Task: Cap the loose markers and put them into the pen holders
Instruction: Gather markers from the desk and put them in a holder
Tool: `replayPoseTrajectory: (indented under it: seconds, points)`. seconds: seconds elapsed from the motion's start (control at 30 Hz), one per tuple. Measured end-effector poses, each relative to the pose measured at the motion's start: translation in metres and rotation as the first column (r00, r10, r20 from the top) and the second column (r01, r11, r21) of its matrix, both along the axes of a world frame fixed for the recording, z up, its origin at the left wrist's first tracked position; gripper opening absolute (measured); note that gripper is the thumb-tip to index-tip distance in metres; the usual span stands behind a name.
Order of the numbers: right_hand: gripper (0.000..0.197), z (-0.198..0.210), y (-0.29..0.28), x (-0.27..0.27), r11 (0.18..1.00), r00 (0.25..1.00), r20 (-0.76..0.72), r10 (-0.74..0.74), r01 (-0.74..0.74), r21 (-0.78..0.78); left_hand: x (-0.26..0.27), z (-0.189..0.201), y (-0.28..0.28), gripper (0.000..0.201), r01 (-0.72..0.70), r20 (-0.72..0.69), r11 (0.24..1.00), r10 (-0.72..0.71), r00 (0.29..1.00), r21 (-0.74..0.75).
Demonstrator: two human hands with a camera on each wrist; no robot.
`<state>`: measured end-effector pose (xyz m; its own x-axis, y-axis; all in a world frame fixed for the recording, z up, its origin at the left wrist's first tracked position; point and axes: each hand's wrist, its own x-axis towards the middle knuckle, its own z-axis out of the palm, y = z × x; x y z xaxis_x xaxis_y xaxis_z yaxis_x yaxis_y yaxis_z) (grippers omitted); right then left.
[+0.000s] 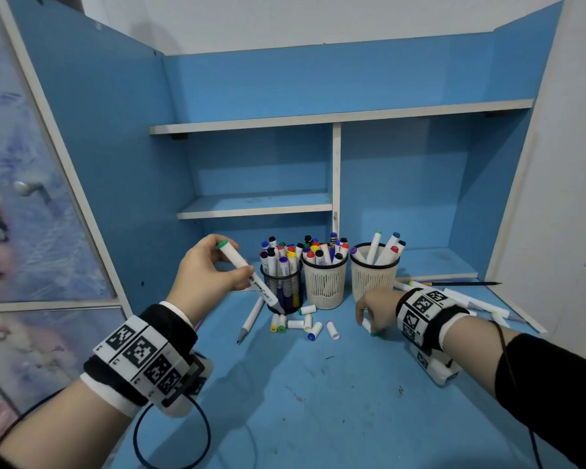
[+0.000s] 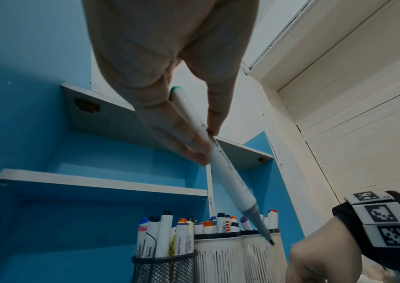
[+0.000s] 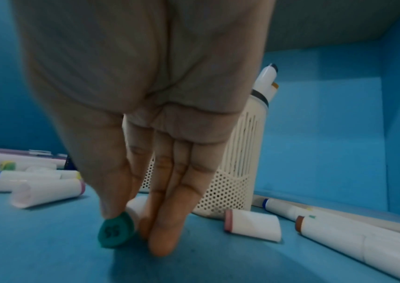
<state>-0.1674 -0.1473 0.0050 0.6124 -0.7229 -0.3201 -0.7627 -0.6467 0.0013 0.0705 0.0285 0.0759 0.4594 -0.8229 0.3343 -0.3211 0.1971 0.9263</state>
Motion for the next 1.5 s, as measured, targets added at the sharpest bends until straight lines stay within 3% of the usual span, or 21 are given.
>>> replayPoseTrajectory:
  seconds: [0.1,0.27,0.4,0.5,0.6,0.73,0.83,1.0,1.13,1.2,1.37,1.5]
  points:
    - [0.025,0.001,0.002,0.0,0.999,1.0,0.013,0.023,-0.023,0.035,-0.003,-0.005,-0.001,0.034,0.009,-0.06,1.0,-0.009,0.998,-0.001]
    - [0.018,0.002,0.01,-0.001,0.994,0.996,0.048,0.074,-0.077,0.072,-0.011,-0.012,-0.002,0.028,0.059,-0.16,0.998,-0.058,0.986,0.004]
    - [0.018,0.011,0.024,-0.006,0.995,0.963,0.262,0.07,-0.085,0.048,-0.016,-0.013,-0.002,0.025,0.091,-0.207,0.996,-0.088,0.975,0.009]
    - [0.026,0.019,0.037,-0.013,0.995,0.864,0.503,-0.014,-0.037,0.09,-0.02,-0.011,0.0,0.024,0.113,-0.244,0.994,-0.109,0.964,0.005]
    - [0.026,0.027,0.052,-0.023,0.979,0.681,0.718,-0.147,-0.004,0.204,-0.024,-0.009,0.002,0.021,0.141,-0.292,0.99,-0.134,0.947,0.002]
    - [0.031,0.034,0.075,-0.039,0.938,0.428,0.847,-0.315,0.003,0.347,-0.031,-0.006,0.003,0.016,0.197,-0.346,0.98,-0.185,0.92,0.0]
    - [0.031,0.034,0.086,-0.048,0.92,0.303,0.877,-0.373,-0.007,0.393,-0.039,-0.005,0.004,0.014,0.231,-0.388,0.973,-0.21,0.897,0.007]
    - [0.024,0.033,0.092,-0.058,0.918,0.192,0.901,-0.39,0.011,0.396,-0.053,-0.007,0.004,0.013,0.27,-0.447,0.963,-0.241,0.862,0.001]
    - [0.025,0.034,0.1,-0.062,0.922,0.196,0.903,-0.381,0.002,0.388,-0.06,-0.008,0.004,0.009,0.301,-0.469,0.954,-0.264,0.843,0.003]
    - [0.026,0.034,0.104,-0.064,0.924,0.192,0.907,-0.374,-0.012,0.383,-0.063,-0.009,0.004,0.011,0.324,-0.461,0.946,-0.279,0.843,0.021]
    - [0.026,0.036,0.111,-0.072,0.905,0.076,0.906,-0.417,-0.056,0.422,-0.071,-0.011,0.005,0.017,0.409,-0.382,0.907,-0.344,0.858,0.103]
    - [0.029,0.041,0.119,-0.077,0.9,0.039,0.902,-0.43,-0.06,0.432,-0.075,-0.01,0.006,0.015,0.453,-0.338,0.88,-0.387,0.858,0.142]
